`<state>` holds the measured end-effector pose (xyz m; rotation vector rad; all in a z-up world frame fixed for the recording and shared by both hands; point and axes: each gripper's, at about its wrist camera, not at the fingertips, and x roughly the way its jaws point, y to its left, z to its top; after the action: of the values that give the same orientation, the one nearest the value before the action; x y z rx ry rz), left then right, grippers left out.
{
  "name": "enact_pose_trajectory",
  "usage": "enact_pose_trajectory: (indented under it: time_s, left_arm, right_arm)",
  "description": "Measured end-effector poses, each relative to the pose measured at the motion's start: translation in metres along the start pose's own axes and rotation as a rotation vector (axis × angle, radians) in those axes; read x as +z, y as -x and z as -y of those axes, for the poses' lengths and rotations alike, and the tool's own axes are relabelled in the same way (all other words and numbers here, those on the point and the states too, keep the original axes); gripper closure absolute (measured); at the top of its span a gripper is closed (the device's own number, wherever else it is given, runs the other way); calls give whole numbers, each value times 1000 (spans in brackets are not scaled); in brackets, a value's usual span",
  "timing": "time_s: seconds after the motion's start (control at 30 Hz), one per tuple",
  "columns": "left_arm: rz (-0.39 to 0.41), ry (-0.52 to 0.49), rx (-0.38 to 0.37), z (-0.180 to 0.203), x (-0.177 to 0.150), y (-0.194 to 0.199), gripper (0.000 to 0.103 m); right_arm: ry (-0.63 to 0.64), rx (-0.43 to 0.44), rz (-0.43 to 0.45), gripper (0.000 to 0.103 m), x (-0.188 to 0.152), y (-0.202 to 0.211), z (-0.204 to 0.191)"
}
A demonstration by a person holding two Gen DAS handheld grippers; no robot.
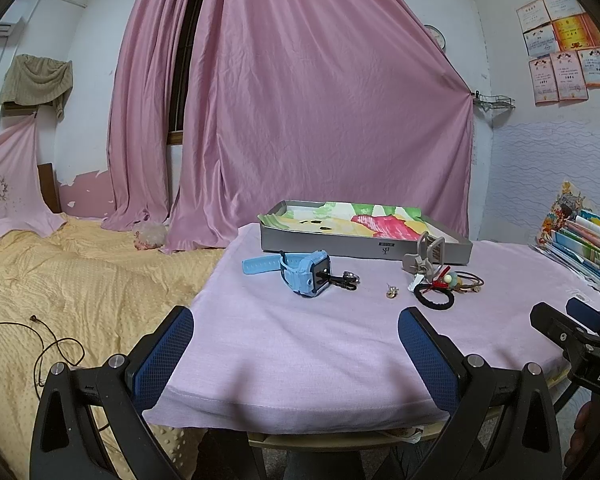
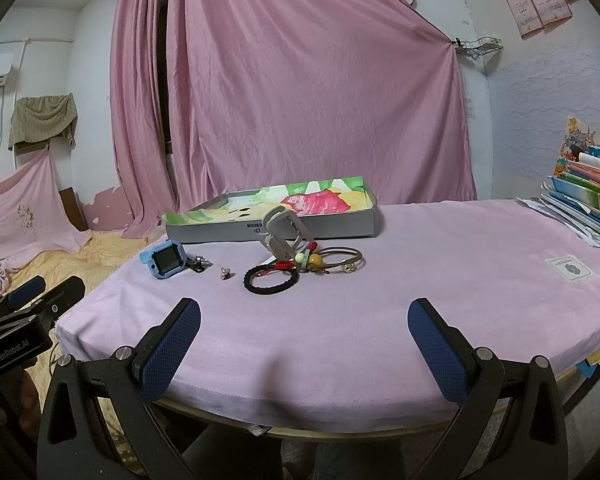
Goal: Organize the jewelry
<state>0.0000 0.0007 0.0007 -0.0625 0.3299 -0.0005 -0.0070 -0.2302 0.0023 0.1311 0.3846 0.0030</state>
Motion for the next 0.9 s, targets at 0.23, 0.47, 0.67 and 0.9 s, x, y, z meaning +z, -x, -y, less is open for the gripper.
enact_pose_trajectory:
  time_s: [0.23, 0.47, 0.67, 0.9]
  left_arm:
    - [-2, -1, -1, 0, -2, 0, 0]
    - [-5, 0, -3, 3, -6, -5, 0]
    - [-6, -1, -4, 3, -7, -5, 0]
    - [-8, -1, -5, 3, -8, -6, 0]
  right_arm:
    - [-2, 0, -2, 1, 0, 0, 0]
    - [-3, 1, -3, 1, 1, 2, 1]
    - [-5, 2, -4, 1, 1, 1, 1]
    - [-7, 2, -5, 1, 0, 1, 1]
